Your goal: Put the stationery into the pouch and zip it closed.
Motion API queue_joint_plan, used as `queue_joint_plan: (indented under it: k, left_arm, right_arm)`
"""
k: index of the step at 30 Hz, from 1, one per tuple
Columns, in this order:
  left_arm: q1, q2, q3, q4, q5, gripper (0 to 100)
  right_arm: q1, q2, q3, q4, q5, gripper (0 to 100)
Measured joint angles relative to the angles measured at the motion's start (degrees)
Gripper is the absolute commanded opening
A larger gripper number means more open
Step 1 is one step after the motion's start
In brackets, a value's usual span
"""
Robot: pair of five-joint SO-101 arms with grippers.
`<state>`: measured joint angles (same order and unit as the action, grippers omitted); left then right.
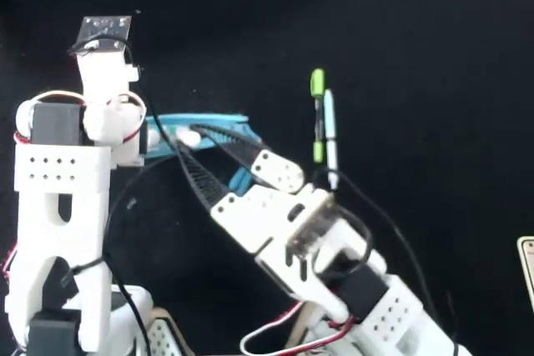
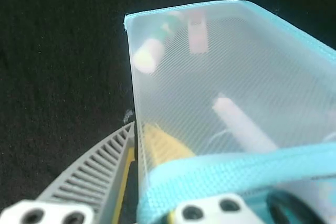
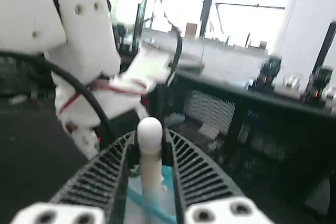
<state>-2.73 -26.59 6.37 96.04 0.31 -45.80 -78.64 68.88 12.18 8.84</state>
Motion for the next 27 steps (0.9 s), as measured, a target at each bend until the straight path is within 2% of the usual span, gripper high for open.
queue_joint_plan:
  k: [3, 5, 11, 19, 23, 27]
  left_arm:
    - [0.00, 0.00, 0.00, 0.00, 0.00, 3]
    - [0.00, 0.00, 0.00, 0.00, 0.00, 3]
    - [0.00, 0.00, 0.00, 0.00, 0.00, 3]
    - [0.00, 0.00, 0.00, 0.00, 0.00, 3]
    - [0.00, 0.00, 0.00, 0.00, 0.00, 3]
    - [0.00, 0.00, 0.00, 0.00, 0.00, 3]
  right_arm:
    - [0.00, 0.09, -1.85, 6.77, 0.00, 15.4]
    - [0.00, 0.09, -4.48, 11.87, 0.00, 17.8]
    - [-0.09, 0.09, -11.52, 21.98, -0.09, 13.3]
    - [0.26, 0.00, -14.15, 23.74, -0.09, 11.3]
    - [6.24, 0.00, -20.84, 31.03, -0.09, 11.6]
    - [14.42, 3.78, -30.86, 44.13, 0.00, 11.6]
